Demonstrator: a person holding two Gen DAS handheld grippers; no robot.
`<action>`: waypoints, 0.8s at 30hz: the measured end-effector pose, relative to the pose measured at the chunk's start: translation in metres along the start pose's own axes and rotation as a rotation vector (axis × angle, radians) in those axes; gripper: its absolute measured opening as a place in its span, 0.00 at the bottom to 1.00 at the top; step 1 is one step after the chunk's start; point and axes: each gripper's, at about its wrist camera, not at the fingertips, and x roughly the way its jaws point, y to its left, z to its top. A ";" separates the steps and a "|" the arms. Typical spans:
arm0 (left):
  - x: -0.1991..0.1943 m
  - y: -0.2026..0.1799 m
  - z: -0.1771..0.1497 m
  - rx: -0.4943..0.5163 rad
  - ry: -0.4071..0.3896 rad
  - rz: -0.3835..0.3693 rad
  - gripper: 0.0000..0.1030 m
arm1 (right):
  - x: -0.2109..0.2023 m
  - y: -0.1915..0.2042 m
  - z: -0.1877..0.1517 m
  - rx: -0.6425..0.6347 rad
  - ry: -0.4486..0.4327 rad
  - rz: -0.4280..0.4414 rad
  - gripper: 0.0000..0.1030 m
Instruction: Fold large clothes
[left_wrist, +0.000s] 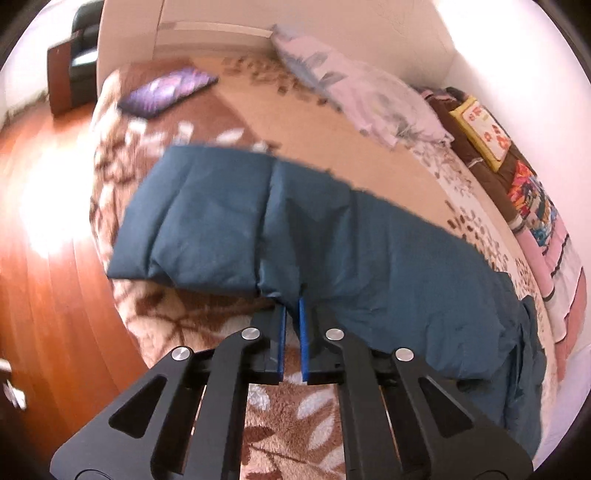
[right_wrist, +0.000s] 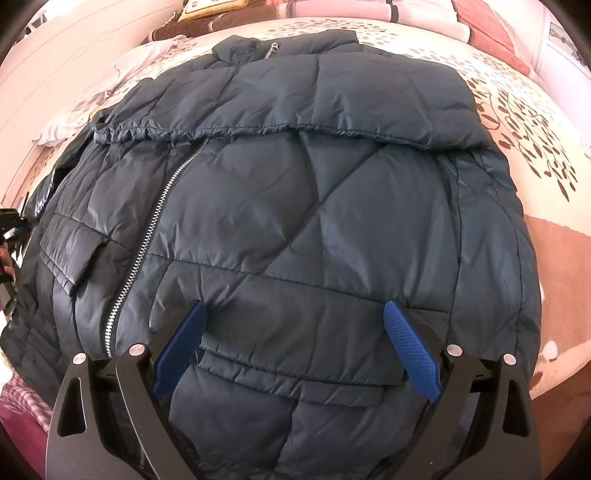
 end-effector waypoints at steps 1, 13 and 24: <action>-0.005 -0.003 0.002 0.020 -0.020 -0.003 0.04 | 0.000 0.000 0.000 0.000 0.000 0.001 0.91; -0.119 -0.126 0.021 0.383 -0.284 -0.266 0.03 | -0.004 -0.007 -0.003 0.026 -0.021 0.044 0.90; -0.183 -0.270 -0.056 0.761 -0.266 -0.591 0.03 | -0.011 -0.021 -0.006 0.074 -0.049 0.126 0.90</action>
